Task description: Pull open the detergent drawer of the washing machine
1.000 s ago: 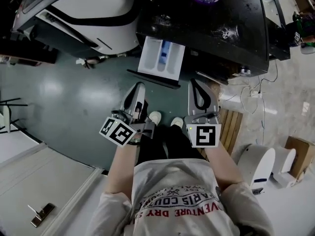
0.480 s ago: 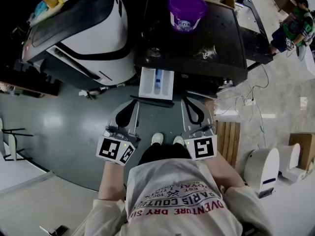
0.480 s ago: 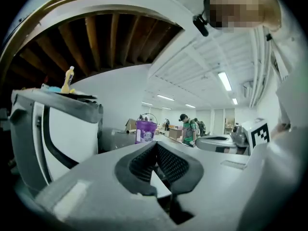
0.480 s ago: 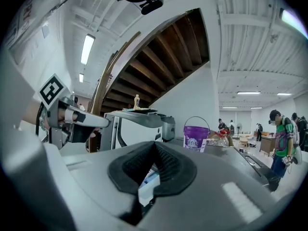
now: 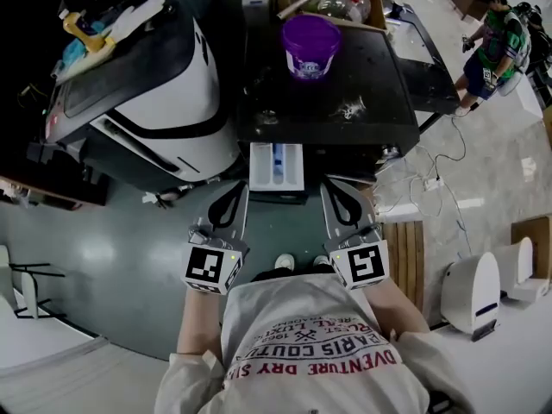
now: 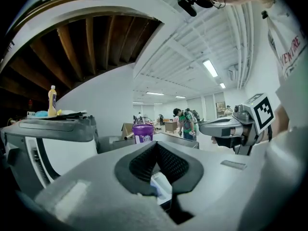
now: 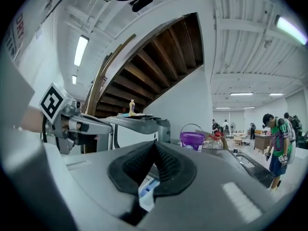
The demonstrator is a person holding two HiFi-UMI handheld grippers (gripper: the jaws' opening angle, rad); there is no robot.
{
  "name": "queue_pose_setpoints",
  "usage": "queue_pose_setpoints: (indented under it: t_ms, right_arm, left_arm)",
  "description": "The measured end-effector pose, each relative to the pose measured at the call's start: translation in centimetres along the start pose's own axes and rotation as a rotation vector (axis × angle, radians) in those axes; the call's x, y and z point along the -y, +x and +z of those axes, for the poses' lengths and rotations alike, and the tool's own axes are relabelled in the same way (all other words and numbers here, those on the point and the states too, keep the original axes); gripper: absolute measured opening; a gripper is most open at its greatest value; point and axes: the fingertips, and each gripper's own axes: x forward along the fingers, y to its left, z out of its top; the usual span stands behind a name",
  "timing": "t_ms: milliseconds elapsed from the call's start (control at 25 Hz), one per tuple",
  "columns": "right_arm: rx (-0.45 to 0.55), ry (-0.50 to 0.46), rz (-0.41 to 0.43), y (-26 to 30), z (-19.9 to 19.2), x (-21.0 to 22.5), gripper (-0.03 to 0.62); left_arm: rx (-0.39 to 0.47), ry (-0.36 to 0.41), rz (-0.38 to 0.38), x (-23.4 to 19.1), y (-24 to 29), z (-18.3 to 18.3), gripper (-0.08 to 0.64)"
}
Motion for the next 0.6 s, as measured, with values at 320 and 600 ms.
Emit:
queue_pose_setpoints:
  t_ms: [320, 600]
  right_arm:
    - [0.041, -0.037, 0.009, 0.3, 1.6, -1.4, 0.000]
    - [0.073, 0.006, 0.018, 0.5, 2.0, -1.9, 0.000]
  left_arm:
    - [0.022, -0.006, -0.036, -1.1, -1.0, 0.9, 0.000]
    - [0.044, -0.064, -0.103, -1.2, -1.3, 1.1, 0.001]
